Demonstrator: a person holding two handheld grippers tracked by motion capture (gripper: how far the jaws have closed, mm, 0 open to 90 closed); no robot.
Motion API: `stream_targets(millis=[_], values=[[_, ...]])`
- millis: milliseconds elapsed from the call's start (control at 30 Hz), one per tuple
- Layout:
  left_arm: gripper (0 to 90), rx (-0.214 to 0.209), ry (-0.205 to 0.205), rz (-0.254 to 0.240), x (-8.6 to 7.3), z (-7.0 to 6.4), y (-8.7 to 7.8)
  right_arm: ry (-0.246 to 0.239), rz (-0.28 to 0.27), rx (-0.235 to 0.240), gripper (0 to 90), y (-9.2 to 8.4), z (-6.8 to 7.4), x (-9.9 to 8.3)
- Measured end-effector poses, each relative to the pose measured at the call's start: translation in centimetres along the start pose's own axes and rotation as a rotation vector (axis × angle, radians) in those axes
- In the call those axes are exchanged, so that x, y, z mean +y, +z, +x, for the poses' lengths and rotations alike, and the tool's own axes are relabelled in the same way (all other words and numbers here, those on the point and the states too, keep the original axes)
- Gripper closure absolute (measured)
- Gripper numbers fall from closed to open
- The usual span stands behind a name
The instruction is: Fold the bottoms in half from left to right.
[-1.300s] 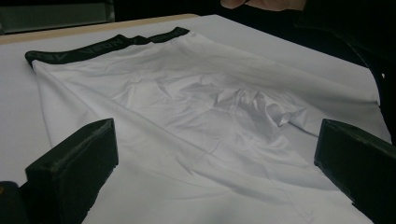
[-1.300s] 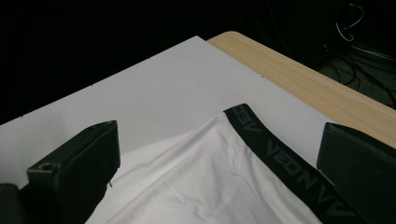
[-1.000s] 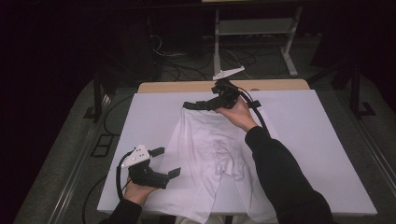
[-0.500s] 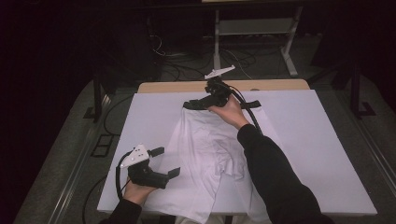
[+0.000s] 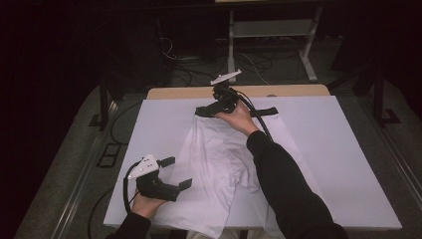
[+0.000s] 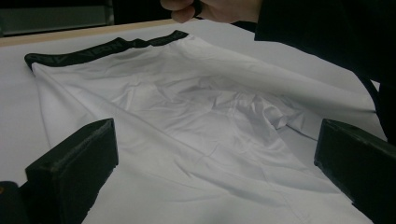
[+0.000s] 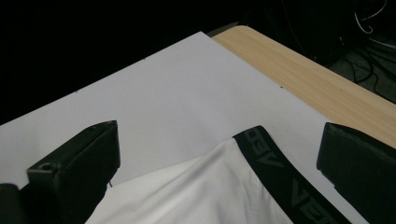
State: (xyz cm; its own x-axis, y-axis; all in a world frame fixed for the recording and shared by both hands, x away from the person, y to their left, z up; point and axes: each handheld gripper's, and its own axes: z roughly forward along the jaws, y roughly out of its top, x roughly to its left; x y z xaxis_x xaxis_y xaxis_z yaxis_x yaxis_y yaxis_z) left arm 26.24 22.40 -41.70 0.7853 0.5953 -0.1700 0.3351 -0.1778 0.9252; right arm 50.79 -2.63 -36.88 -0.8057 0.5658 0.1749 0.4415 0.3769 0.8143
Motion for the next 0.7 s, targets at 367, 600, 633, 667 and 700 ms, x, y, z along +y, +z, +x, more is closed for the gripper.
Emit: stream_targets(millis=[367, 600, 633, 667, 700], values=[[0.0, -0.002, -0.005, -0.002, 0.0, 0.0, 0.0, 0.007, 0.057, -0.004, 0.0, 2.2, -0.2, -0.5], [0.0, -0.003, -0.003, -0.001, 0.0, 0.0, 0.0, 0.023, 0.067, -0.012, 0.0, 3.2, -0.8, -0.7], [0.0, -0.005, -0.002, -0.001, 0.0, 0.0, 0.1, 0.028, 0.070, -0.011, 0.0, 3.3, -0.9, -0.7], [0.0, -0.004, -0.002, -0.001, 0.0, 0.0, 0.1, 0.036, 0.072, -0.016, 0.0, 3.5, -1.1, -0.8], [0.0, -0.004, -0.002, -0.001, 0.0, 0.0, 0.1, 0.036, 0.072, -0.016, 0.0, 3.5, -1.1, -0.8]])
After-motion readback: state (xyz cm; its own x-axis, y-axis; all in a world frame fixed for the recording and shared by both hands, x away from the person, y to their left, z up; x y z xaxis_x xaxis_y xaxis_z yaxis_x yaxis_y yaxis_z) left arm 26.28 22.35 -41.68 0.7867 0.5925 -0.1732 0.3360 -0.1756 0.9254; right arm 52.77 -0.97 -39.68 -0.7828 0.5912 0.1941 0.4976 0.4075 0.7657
